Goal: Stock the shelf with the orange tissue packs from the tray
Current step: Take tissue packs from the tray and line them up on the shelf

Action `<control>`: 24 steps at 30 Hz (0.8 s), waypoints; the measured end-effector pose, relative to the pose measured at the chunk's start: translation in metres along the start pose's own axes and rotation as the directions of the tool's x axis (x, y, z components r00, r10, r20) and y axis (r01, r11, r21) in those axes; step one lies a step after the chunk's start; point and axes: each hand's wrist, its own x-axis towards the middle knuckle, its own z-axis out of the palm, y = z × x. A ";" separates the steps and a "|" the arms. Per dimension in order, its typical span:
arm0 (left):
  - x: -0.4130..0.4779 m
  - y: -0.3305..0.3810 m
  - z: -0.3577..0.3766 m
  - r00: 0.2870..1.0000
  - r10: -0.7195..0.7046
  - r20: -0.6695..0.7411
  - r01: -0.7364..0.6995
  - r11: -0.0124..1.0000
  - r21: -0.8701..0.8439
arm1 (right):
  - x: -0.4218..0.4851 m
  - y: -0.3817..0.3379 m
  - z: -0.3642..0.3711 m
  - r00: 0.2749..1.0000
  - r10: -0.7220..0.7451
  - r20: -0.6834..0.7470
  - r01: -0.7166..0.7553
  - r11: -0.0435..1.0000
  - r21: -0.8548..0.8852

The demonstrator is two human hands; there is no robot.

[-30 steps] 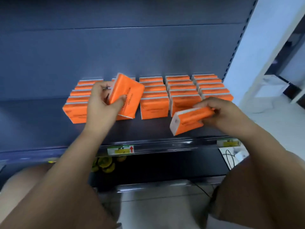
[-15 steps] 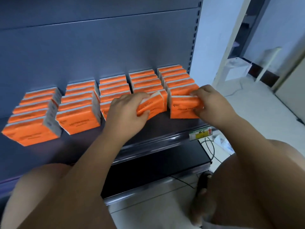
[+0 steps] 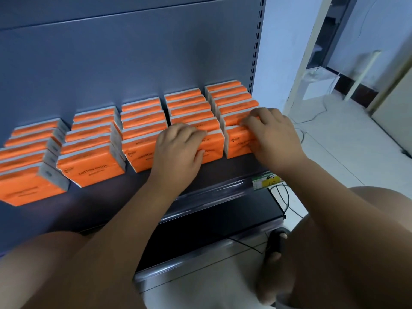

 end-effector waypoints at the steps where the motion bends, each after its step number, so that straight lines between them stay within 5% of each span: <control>1: 0.001 0.002 0.000 1.000 -0.001 0.019 0.001 1.000 0.018 | 0.000 0.000 0.001 1.000 0.010 -0.001 -0.010 1.000 -0.006; 24: 0.001 0.007 0.006 0.996 -0.084 0.039 0.084 0.996 0.001 | 0.005 -0.009 0.008 0.999 0.025 0.027 -0.026 0.999 0.033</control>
